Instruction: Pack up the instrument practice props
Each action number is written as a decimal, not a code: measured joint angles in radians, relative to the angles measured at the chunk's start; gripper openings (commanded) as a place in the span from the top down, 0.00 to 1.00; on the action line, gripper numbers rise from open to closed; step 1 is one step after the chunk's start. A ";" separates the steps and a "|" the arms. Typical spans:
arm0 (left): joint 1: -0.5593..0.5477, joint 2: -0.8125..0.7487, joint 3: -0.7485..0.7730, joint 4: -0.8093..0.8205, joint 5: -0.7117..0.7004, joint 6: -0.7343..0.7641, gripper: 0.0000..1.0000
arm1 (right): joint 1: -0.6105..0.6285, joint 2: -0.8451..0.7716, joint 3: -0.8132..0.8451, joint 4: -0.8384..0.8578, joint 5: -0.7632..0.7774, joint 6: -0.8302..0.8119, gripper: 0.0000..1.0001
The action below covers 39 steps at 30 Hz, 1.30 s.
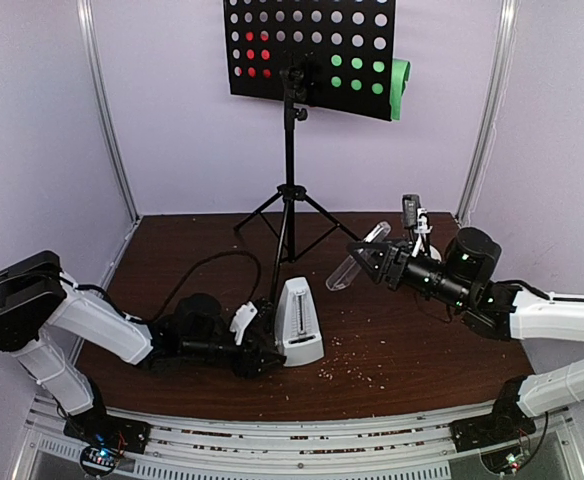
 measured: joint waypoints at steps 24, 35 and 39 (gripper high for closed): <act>-0.184 0.192 0.200 -0.042 -0.559 0.088 0.35 | 0.000 -0.011 -0.053 0.031 0.078 0.004 0.52; -0.208 0.270 0.309 -0.102 -0.739 -0.043 0.43 | 0.000 -0.034 -0.069 0.054 0.113 0.008 0.52; -0.206 0.311 0.370 -0.117 -0.765 -0.074 0.43 | 0.000 -0.036 -0.079 0.056 0.123 0.008 0.52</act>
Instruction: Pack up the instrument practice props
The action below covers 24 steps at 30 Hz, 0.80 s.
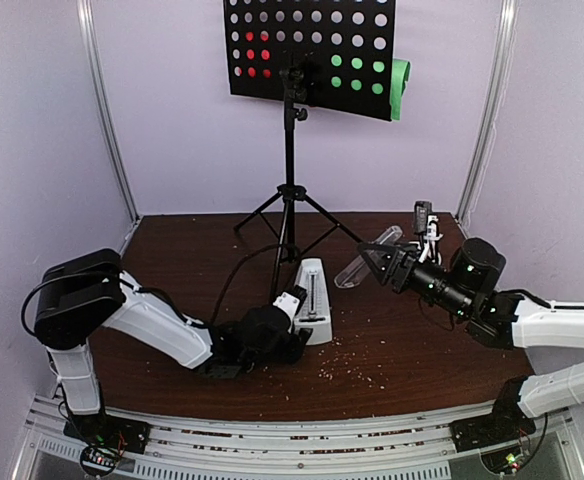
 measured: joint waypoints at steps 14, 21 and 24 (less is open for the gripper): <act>0.000 0.046 0.044 0.151 0.183 0.006 0.32 | 0.000 -0.074 -0.056 -0.005 0.071 -0.008 0.51; -0.001 0.034 0.024 0.215 0.282 0.024 0.20 | 0.000 -0.084 -0.088 -0.003 0.085 -0.046 0.51; 0.015 -0.081 -0.054 0.150 0.295 0.037 0.17 | 0.002 -0.105 -0.109 -0.010 0.087 -0.084 0.51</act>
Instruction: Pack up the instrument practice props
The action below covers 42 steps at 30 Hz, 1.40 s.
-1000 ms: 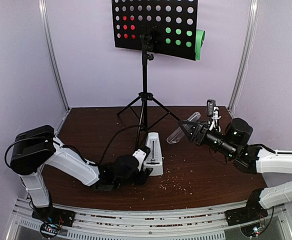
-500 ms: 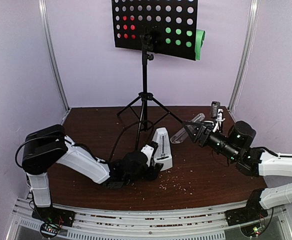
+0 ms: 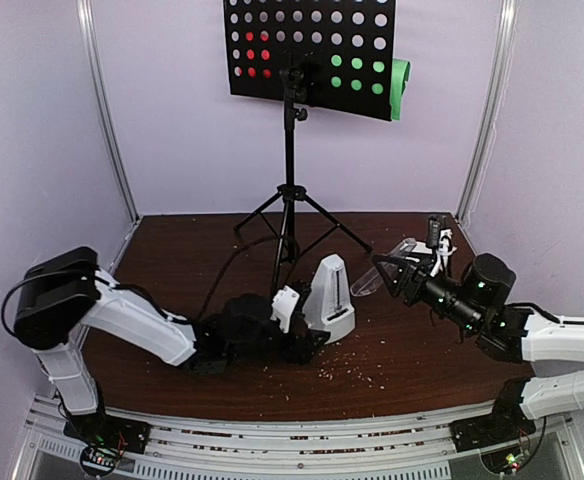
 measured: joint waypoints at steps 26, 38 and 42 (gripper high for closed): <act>0.867 -0.691 0.155 -0.687 0.266 0.174 0.05 | 0.111 0.345 -0.019 0.170 0.104 -0.194 0.51; 0.879 -0.736 0.122 -0.697 0.152 0.240 0.05 | 0.143 0.444 0.046 0.205 0.156 -0.281 0.51; 0.879 -0.735 0.122 -0.697 0.141 0.247 0.05 | 0.152 0.471 0.054 0.210 0.161 -0.296 0.51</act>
